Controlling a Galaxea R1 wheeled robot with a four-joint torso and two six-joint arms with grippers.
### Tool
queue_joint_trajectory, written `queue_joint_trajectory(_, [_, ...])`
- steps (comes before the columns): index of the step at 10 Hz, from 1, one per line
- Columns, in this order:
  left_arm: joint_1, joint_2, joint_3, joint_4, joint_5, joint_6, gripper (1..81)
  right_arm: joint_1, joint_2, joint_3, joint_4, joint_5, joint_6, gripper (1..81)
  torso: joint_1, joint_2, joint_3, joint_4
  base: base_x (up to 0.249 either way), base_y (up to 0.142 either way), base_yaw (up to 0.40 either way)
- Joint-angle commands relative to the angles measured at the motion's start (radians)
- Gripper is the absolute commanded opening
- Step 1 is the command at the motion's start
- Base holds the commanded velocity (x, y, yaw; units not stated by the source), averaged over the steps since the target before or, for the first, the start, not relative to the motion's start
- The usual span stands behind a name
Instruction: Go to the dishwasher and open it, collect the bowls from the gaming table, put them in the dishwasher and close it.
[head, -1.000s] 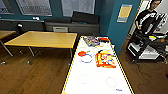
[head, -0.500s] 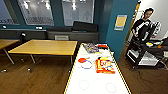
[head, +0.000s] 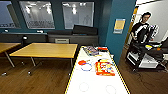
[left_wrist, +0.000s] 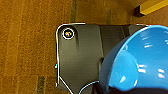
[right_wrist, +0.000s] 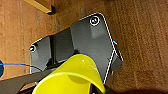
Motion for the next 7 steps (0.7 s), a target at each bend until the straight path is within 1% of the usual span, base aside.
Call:
queue_joint_trajectory(1, [-0.024,-0.008,-0.004,0.010,0.037,0.009,1.0,0.044,0.020,-0.081,-0.016,-0.099,-0.005,1.0,0.000,0.000,0.000,0.000,0.000,0.000,0.000])
queue_joint_trajectory(3, [-0.013,0.006,-0.006,0.002,0.042,0.016,1.0,0.042,0.052,-0.129,-0.017,-0.111,-0.005,1.0,0.000,0.000,0.000,0.000,0.000,0.000,0.000])
queue_joint_trajectory(4, [0.001,0.020,-0.011,0.002,0.074,0.022,1.0,0.042,0.060,-0.140,-0.017,-0.114,-0.005,1.0,0.000,0.000,0.000,0.000,0.000,0.000,0.000])
queue_joint_trajectory(5, [0.007,0.047,-0.038,-0.048,0.109,0.099,1.0,0.042,0.065,-0.148,-0.017,-0.116,-0.005,1.0,0.000,0.000,0.000,0.000,0.000,0.000,0.000])
queue_joint_trajectory(6, [0.010,0.078,-0.090,-0.186,0.114,0.240,1.0,0.042,0.066,-0.149,-0.016,-0.116,-0.004,1.0,0.000,0.000,0.000,0.000,0.000,0.000,0.000])
queue_joint_trajectory(7, [0.010,0.117,-0.168,-0.374,0.115,0.420,1.0,0.042,0.066,-0.149,-0.016,-0.116,-0.004,1.0,0.000,0.000,0.000,0.000,0.000,0.000,0.000])
